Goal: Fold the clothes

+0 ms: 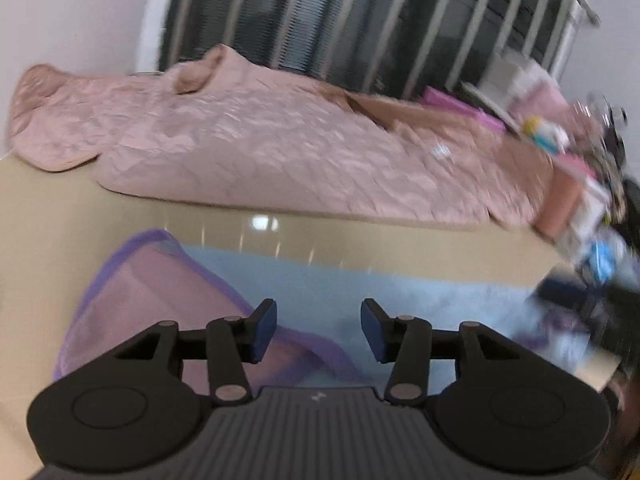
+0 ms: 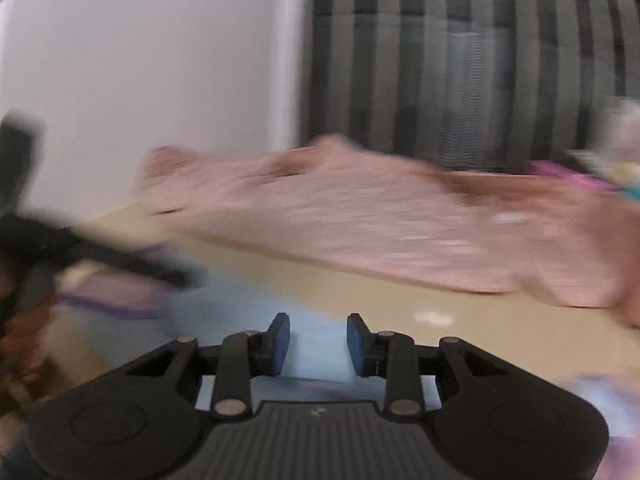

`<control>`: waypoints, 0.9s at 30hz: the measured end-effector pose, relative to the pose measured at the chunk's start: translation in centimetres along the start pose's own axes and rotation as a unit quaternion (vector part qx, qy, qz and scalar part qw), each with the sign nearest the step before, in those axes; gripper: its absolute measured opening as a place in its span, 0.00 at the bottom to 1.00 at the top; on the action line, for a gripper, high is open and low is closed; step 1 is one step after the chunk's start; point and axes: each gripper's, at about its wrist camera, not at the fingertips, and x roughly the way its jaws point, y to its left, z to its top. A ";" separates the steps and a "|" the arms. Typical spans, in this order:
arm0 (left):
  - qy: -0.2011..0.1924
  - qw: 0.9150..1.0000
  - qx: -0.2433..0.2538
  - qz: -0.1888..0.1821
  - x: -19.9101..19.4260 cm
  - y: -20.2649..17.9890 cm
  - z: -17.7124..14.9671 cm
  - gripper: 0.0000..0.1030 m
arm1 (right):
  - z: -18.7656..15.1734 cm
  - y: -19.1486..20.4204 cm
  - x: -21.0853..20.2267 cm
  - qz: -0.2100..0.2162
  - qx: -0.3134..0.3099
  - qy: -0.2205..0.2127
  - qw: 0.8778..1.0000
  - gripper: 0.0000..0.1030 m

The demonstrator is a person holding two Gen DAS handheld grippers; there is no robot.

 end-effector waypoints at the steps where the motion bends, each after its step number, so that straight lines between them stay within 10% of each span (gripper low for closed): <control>1: 0.002 1.000 0.007 0.003 0.1 -0.2 -0.3 0.46 | 0.0 -2.1 -0.5 -0.043 0.009 0.007 0.999 0.33; 4: 0.002 1.000 0.024 0.012 -0.1 -0.7 -1.0 0.46 | -0.4 -8.4 -0.9 -0.147 0.041 0.035 0.988 0.34; 9: 0.001 0.998 0.053 0.033 -0.5 -1.3 -1.6 0.46 | -2.0 -12.8 0.9 -0.162 0.095 0.095 0.978 0.31; 12: 0.001 0.996 0.074 0.045 -0.4 -1.9 -1.8 0.46 | -3.2 -13.1 1.4 -0.164 0.121 0.092 0.975 0.04; 19: 0.006 0.995 0.084 0.047 -0.2 -2.4 -1.7 0.50 | -5.8 -14.1 0.1 -0.214 0.175 0.031 0.961 0.07; 22: 0.017 0.998 0.054 0.040 -0.4 -2.1 -1.0 0.50 | -5.6 -13.1 -1.0 -0.221 0.157 0.006 0.962 0.26; 27: -0.012 0.999 0.050 0.015 -1.7 -3.5 -0.4 0.53 | -4.3 -8.1 -3.1 -0.096 0.104 -0.040 0.989 0.27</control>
